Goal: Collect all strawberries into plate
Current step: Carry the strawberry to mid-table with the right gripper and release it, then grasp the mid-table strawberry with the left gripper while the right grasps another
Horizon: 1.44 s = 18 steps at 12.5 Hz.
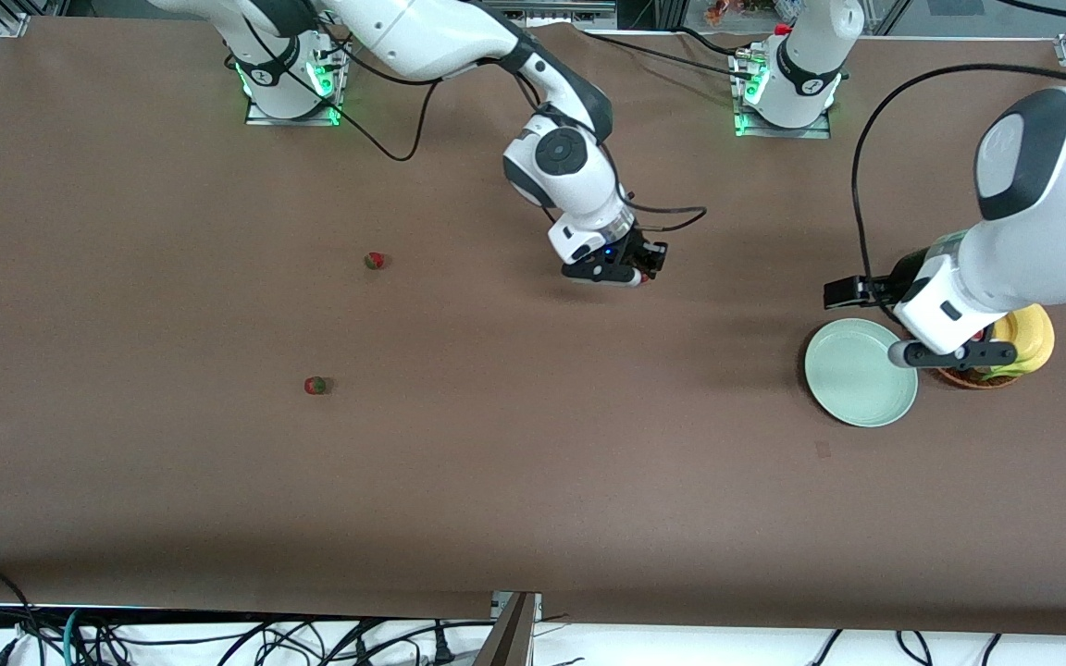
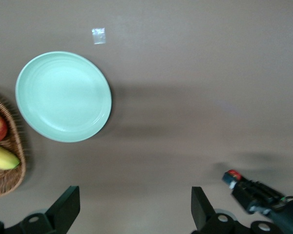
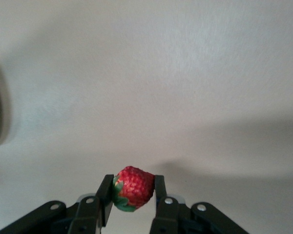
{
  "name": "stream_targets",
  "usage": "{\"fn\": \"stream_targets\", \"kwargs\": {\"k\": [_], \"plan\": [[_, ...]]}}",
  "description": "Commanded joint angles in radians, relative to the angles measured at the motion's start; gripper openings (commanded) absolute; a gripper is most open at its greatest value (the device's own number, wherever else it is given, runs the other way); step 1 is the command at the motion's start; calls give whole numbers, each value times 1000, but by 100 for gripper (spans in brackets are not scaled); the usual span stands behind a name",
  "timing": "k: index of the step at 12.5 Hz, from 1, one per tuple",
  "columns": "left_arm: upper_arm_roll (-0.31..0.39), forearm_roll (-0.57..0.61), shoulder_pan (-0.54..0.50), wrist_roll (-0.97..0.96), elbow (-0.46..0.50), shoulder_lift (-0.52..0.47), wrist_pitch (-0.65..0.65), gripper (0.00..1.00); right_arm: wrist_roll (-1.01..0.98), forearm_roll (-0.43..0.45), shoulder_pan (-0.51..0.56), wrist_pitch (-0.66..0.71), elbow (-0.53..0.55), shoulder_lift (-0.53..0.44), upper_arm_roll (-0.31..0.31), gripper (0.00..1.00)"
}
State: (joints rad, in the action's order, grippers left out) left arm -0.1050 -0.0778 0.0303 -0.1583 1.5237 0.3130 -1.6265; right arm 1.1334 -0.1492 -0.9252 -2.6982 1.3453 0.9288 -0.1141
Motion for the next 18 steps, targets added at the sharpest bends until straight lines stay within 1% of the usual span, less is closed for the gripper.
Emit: {"fn": "stream_targets", "kwargs": {"k": [1,2,3,4,6,8,9,10,11,12,13,15,16,18], "plan": [[5,0,22,-6,-19,57,-24,100,-7,-15,15,18,-51,15,31,44],[5,-2,23,-6,-4,70,-57,100,-7,-16,22,82,-51,-11,31,56],[5,-2,33,-6,28,78,-105,100,-7,-15,29,160,-51,-39,42,80],[4,-3,42,-7,68,80,-154,100,-29,-4,58,223,-51,-82,50,91],[-8,-10,51,-9,145,83,-261,100,-128,-15,133,373,-48,-155,50,92],[-18,-10,51,-9,220,84,-358,100,-182,-16,164,431,-46,-180,54,92],[-47,-10,51,-9,258,93,-410,100,-251,-12,189,484,-38,-201,62,93],[-71,-11,51,-15,285,106,-464,100,-368,-12,215,561,-38,-209,86,93],[-94,-10,54,-32,305,119,-505,100,-494,-15,239,655,-26,-232,129,95],[-126,-10,56,-52,315,138,-533,100,-620,-15,252,719,-11,-248,175,95],[-151,-10,65,-97,316,155,-556,100,-718,-15,256,741,27,-261,232,95],[-168,-5,115,-190,314,181,-605,100,-896,-16,256,706,130,-292,318,95],[-170,0,147,-239,314,196,-633,100,-969,-16,256,680,181,-300,358,95],[-170,7,200,-341,314,231,-696,100,-1117,-16,256,579,277,-304,428,95]]}}
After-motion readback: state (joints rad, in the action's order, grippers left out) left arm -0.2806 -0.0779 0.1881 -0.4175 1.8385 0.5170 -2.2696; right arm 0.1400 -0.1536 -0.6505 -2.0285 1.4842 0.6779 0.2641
